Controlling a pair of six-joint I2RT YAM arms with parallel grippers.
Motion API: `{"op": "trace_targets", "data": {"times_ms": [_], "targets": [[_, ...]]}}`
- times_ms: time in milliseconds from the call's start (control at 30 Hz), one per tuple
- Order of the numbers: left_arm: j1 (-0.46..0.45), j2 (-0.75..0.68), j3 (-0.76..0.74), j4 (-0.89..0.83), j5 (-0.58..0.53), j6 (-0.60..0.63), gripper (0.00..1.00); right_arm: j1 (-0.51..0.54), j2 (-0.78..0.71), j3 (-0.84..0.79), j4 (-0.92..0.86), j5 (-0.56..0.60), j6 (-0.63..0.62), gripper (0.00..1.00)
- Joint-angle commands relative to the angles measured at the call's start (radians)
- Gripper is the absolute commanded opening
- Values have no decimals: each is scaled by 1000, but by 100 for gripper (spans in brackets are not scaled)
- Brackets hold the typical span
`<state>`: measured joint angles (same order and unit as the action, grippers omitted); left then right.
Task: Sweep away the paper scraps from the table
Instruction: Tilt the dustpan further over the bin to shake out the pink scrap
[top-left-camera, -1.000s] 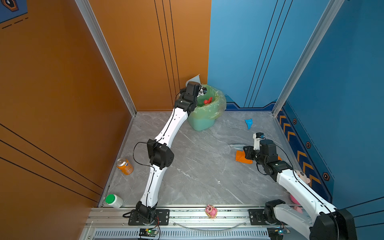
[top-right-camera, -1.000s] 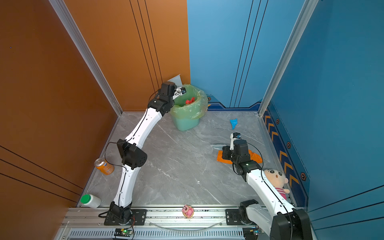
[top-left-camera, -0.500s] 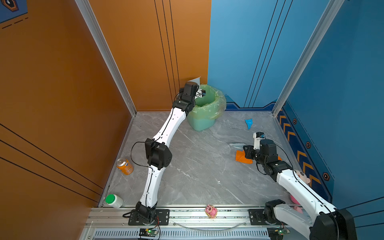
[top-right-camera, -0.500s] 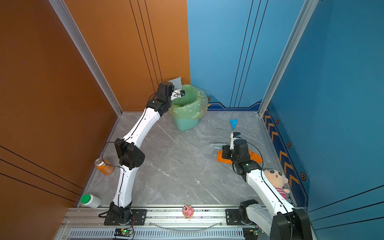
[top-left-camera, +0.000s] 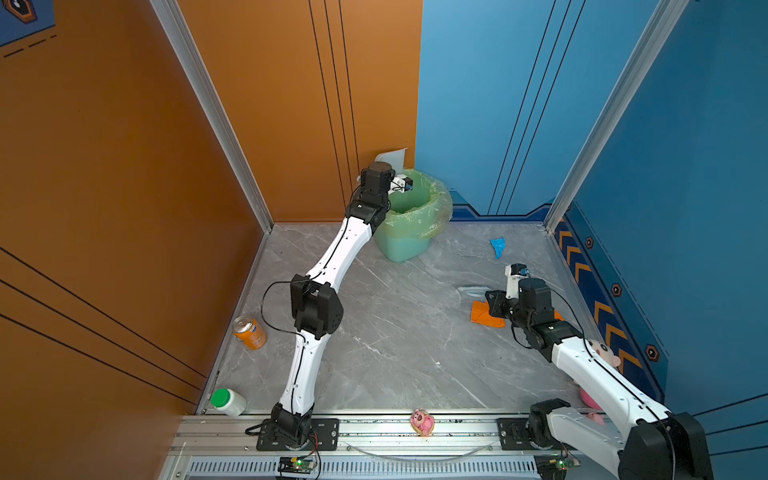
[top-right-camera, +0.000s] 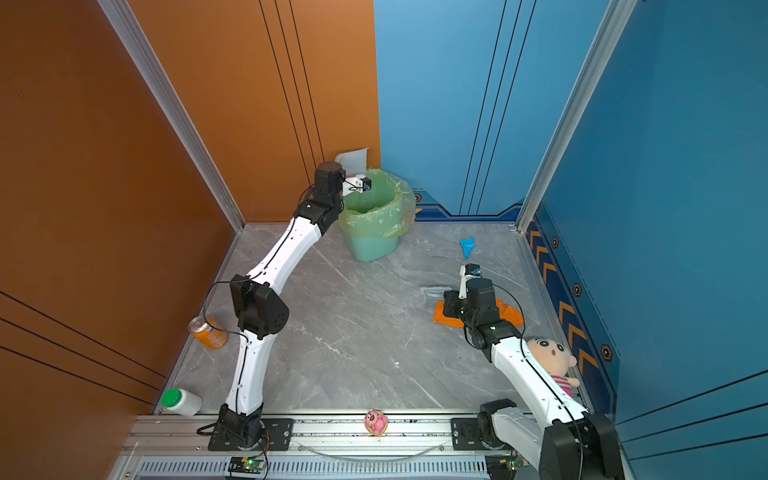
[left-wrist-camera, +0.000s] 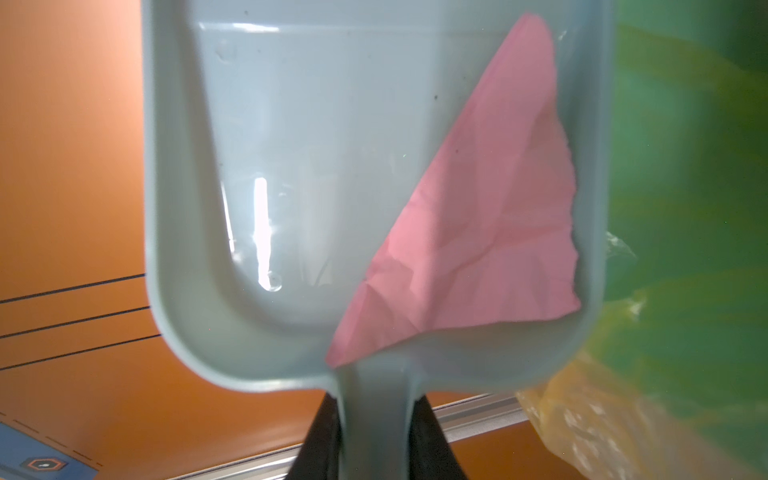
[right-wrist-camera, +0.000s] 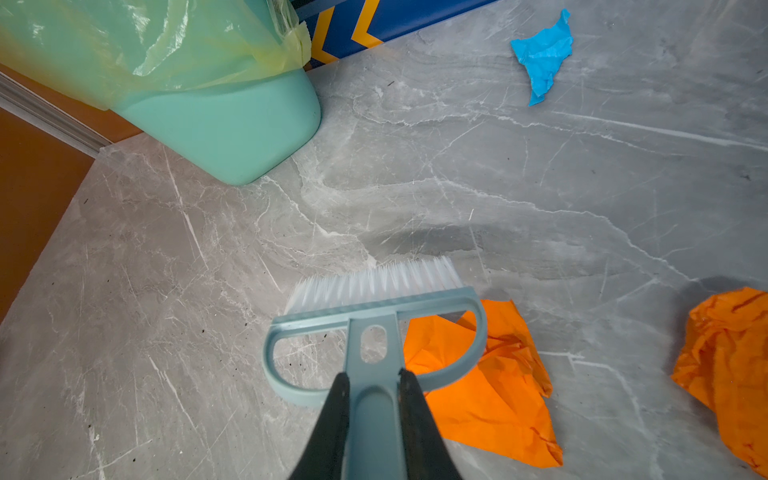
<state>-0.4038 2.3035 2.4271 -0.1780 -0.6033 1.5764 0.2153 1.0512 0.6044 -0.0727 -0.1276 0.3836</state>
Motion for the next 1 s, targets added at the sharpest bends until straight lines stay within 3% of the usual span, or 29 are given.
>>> {"op": "trace_targets", "data": {"times_ms": [0,367,833,967], "targets": [[11,-53,-12,61,49,88,0,7,1,-18,36,3,18,0],[22,-40,-28,99,135,303,0,10,-22,-39,45,9,29,0],[25,-53,-25,134,170,370,0,10,-20,-47,54,4,31,0],[26,-55,-15,129,185,334,0,10,-22,-48,53,6,32,0]]}}
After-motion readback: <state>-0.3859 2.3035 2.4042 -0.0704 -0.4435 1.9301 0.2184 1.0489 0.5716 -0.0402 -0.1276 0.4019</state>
